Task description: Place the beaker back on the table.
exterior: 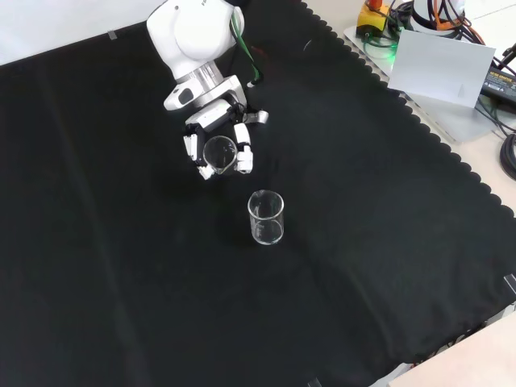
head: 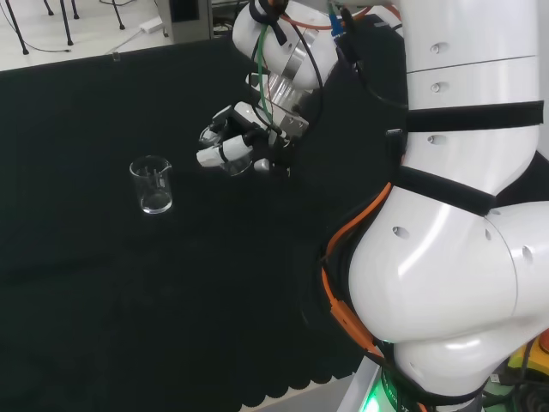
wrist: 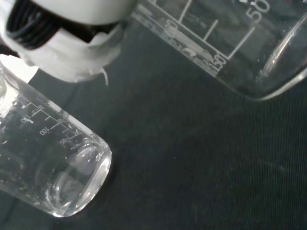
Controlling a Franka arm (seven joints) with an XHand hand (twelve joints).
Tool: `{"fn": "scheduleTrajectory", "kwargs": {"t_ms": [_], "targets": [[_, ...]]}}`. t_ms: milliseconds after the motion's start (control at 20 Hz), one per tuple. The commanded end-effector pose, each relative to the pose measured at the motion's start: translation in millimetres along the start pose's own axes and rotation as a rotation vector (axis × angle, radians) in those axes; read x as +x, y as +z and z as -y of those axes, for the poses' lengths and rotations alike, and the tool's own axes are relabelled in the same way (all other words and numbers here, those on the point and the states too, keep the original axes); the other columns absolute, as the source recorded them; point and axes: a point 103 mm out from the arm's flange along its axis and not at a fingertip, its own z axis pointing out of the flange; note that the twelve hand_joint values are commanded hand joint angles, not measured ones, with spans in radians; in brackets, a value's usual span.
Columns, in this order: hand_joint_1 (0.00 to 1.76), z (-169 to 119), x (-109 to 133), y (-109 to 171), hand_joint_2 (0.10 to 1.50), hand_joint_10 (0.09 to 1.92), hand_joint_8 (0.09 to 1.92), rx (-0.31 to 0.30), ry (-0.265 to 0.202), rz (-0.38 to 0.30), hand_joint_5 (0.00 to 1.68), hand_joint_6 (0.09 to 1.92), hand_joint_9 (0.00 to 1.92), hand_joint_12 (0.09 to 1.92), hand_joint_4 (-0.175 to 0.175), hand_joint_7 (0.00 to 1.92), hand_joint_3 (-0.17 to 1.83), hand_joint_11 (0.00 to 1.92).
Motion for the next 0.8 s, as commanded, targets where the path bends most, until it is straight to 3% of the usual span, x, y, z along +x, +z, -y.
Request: {"fn": "scheduleTrajectory", "kwargs": {"t_ms": [50, 150, 450, 800], "targets": [[1.12, -1, 3, 6, 0.71, 0.43, 0.27, 0.005, 0.005, 0.0, 1.21, 0.76, 1.45, 0.82, 0.11, 1.53, 0.61, 1.28], [1.12, -3, -2, 4, 0.72, 0.43, 0.26, 0.009, 0.008, -0.01, 1.21, 0.77, 1.44, 0.83, 0.102, 1.52, 0.6, 1.27], [1.13, -4, -6, 8, 0.7, 0.54, 0.28, 0.011, 0.013, 0.006, 1.15, 0.91, 1.37, 0.89, 0.03, 1.48, 0.69, 1.2], [1.13, -4, -9, 12, 0.66, 0.7, 0.36, 0.027, 0.025, 0.004, 1.12, 1.0, 1.25, 0.97, -0.005, 1.42, 0.79, 1.1]]}}
